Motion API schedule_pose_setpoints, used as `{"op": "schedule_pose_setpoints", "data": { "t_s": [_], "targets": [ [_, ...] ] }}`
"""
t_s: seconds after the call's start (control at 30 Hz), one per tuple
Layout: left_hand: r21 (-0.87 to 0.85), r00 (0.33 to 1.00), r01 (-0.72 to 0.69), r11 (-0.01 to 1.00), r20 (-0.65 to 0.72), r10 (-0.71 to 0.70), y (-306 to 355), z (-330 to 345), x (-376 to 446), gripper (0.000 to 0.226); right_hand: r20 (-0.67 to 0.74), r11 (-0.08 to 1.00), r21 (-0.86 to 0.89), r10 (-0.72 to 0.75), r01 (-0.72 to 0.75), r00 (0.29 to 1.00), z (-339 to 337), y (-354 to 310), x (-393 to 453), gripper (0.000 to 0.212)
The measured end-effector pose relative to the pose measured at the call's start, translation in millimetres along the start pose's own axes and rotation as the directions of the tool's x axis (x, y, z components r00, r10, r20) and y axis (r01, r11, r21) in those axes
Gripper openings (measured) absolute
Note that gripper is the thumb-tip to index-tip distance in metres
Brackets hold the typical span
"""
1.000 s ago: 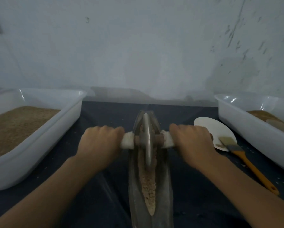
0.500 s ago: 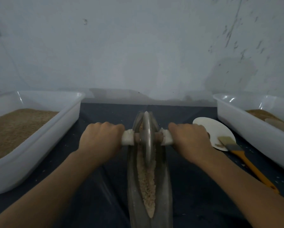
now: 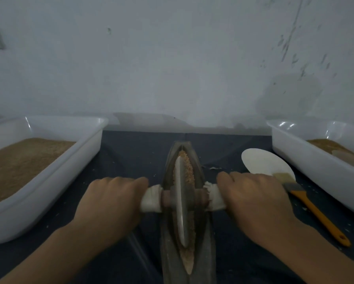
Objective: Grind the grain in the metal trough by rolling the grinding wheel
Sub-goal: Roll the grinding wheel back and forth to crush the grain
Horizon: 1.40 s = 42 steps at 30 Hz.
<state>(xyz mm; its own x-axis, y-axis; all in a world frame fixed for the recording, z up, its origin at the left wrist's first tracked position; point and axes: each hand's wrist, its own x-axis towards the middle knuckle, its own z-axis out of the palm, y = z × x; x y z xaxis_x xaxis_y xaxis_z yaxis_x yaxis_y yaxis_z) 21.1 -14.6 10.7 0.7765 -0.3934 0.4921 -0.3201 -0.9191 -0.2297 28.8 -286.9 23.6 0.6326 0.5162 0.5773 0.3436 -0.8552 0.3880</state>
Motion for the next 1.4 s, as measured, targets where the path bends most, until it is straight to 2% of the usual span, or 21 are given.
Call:
{"op": "schedule_pose_setpoints", "data": {
  "t_s": [0.1,0.2,0.3,0.37,0.43,0.53,0.63,0.73,0.93,1.03,1.13,1.3,1.4],
  "targets": [
    [0.06,1.0,0.015,0.998,-0.003,-0.015,-4.2,9.0,7.3,0.057,0.031,0.999,0.033,0.003,-0.004,1.0,11.6,3.1,8.1,0.042],
    [0.142,0.998,0.061,0.988,-0.008,-0.06,-8.9,25.0,31.8,0.04,0.112,0.999,0.01,0.031,-0.033,0.993,34.7,11.1,28.6,0.039],
    [0.173,0.994,0.107,0.979,-0.039,-0.102,-12.6,35.7,63.5,0.026,0.202,0.992,0.018,0.122,-0.129,0.972,59.8,20.7,50.3,0.029],
    [0.188,0.993,0.115,0.975,-0.009,-0.115,-13.4,38.0,77.5,0.023,0.224,0.982,0.046,0.17,-0.185,0.96,69.1,23.0,55.9,0.026],
    [0.194,0.992,0.118,0.974,0.013,-0.123,-11.7,34.7,79.0,0.023,0.214,0.984,0.044,0.161,-0.174,0.963,65.5,21.6,52.9,0.026],
    [0.149,0.99,0.123,0.981,0.047,-0.131,-8.3,23.0,56.7,0.03,0.11,0.996,0.046,0.066,-0.071,0.992,43.2,14.9,33.6,0.035],
    [0.101,0.999,0.025,0.995,0.029,-0.028,-1.6,3.9,22.9,0.053,0.039,0.996,0.075,0.048,-0.051,0.998,16.4,3.9,6.2,0.044],
    [0.071,0.999,-0.038,0.997,-0.019,0.039,2.6,-15.7,6.4,0.071,0.051,0.994,0.092,0.057,-0.062,0.997,2.6,-0.3,-11.3,0.049],
    [0.159,0.999,0.038,0.987,0.017,-0.041,-3.7,14.1,32.8,0.051,0.086,0.996,0.046,0.077,-0.081,0.993,25.6,7.3,14.6,0.04],
    [0.122,0.989,0.147,0.981,-0.004,-0.148,-10.5,37.0,50.5,0.034,0.134,0.998,-0.053,0.047,-0.041,0.99,43.8,15.6,48.2,0.03],
    [0.073,0.977,0.21,0.975,0.026,-0.212,-14.5,44.7,61.1,0.029,0.166,0.993,-0.106,0.061,-0.043,0.984,50.3,18.5,68.3,0.024],
    [0.108,0.969,0.19,0.976,0.141,-0.204,-7.5,24.0,51.4,0.03,0.207,0.999,0.021,0.043,-0.048,0.977,36.6,13.8,47.6,0.028],
    [0.087,0.965,0.135,0.987,0.216,-0.151,-2.3,2.2,28.1,0.03,0.111,0.997,0.073,0.006,-0.014,0.994,14.1,6.5,17.4,0.042]
  ]
}}
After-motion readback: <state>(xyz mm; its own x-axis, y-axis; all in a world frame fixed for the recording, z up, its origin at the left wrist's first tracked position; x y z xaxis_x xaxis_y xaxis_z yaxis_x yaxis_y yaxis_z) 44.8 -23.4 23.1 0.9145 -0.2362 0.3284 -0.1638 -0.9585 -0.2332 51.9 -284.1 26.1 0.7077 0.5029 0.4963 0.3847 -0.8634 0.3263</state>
